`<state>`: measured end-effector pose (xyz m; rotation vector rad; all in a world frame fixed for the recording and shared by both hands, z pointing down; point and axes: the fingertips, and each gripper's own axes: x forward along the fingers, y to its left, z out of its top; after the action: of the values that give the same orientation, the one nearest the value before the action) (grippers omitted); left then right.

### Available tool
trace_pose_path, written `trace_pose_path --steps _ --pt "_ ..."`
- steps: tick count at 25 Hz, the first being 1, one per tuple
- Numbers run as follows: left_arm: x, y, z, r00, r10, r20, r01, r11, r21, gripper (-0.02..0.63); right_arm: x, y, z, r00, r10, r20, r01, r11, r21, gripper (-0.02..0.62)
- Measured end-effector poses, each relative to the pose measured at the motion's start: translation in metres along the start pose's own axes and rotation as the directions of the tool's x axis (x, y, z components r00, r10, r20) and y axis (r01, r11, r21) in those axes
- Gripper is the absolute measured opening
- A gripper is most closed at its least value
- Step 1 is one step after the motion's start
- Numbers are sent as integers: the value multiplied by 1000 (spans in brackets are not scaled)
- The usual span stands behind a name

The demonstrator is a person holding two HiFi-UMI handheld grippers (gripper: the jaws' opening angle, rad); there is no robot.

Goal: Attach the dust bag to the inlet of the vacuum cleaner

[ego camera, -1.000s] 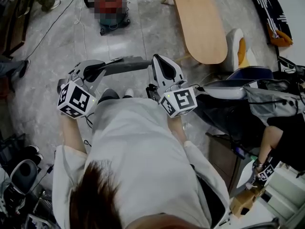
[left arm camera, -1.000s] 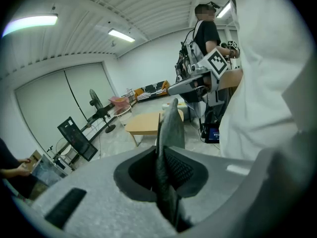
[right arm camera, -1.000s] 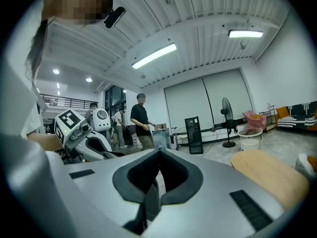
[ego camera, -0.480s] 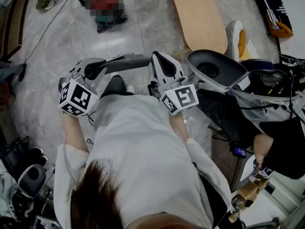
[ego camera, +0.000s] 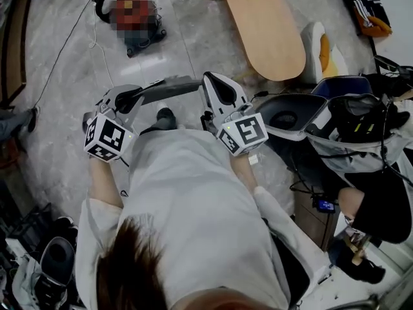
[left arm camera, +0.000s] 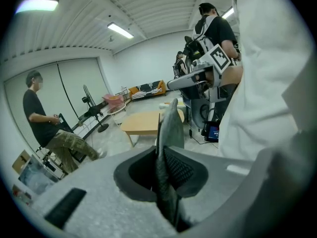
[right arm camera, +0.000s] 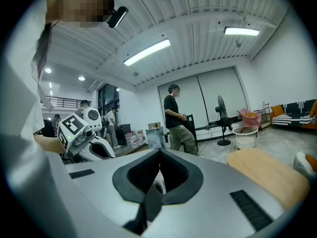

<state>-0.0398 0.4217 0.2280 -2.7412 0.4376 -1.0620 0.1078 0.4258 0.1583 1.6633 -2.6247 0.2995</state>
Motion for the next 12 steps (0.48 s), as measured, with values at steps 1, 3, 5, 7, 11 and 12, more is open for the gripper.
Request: trace_pose_path --steps 1,3,5,7,11,12 --pt "2 7 0 1000 -5 -2 5 1000 -2 41 6 -4 4 1000 -7 -4 7 1000 -4 2" --pt "7 20 1 1000 -16 -5 16 1000 -2 40 18 -12 10 1000 -22 -12 22 1000 -9 2" --pt "12 32 1 1000 -26 -8 26 1000 5 41 29 -20 12 999 -35 -18 35 999 -1 2" --pt "17 43 2 999 -33 -11 33 999 12 40 38 -26 14 999 -44 -26 45 999 7 2" --pt "23 67 4 999 -41 -12 41 999 22 40 55 -31 21 998 -33 -46 33 999 -13 2" --pt "24 73 4 999 -42 -11 42 999 24 40 59 -31 23 998 -29 -50 28 999 -19 2"
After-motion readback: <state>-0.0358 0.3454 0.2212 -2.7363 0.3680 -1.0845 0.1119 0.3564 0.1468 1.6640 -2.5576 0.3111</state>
